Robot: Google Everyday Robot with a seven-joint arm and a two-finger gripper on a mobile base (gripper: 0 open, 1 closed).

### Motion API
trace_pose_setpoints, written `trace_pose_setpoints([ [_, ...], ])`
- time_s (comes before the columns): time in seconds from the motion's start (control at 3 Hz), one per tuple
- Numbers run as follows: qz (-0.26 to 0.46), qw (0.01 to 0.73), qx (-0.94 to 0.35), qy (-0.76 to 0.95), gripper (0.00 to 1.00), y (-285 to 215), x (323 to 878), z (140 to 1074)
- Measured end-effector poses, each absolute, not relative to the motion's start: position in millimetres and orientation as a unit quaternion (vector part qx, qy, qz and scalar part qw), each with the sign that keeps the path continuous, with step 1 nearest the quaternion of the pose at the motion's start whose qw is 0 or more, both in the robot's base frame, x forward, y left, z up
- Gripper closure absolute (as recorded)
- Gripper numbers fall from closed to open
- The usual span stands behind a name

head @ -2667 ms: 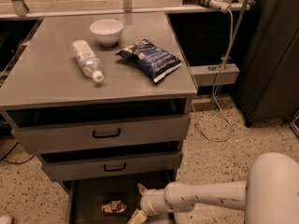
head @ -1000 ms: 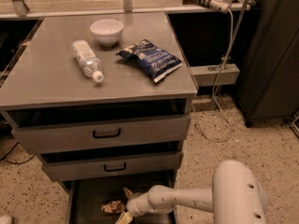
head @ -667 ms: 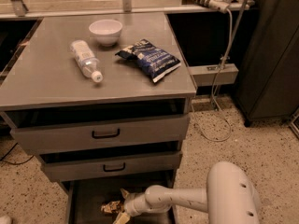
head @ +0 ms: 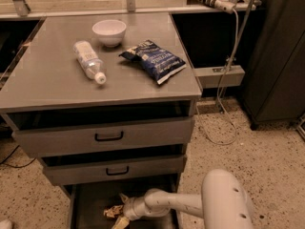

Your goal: Pick orange can from bottom drawer and place on counter

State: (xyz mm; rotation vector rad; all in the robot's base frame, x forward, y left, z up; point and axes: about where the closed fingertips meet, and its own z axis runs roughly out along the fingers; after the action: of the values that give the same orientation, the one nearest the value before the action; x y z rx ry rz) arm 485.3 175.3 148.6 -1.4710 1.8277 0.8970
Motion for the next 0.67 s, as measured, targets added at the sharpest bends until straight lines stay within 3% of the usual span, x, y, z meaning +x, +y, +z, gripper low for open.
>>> trace_pose_setpoints([
  [0.33, 0.34, 0.31, -0.556, 0.693, 0.12, 176.3, 487.2, 145.7],
  [0.67, 0.34, 0.31, -0.556, 0.693, 0.35, 176.3, 487.2, 145.7],
])
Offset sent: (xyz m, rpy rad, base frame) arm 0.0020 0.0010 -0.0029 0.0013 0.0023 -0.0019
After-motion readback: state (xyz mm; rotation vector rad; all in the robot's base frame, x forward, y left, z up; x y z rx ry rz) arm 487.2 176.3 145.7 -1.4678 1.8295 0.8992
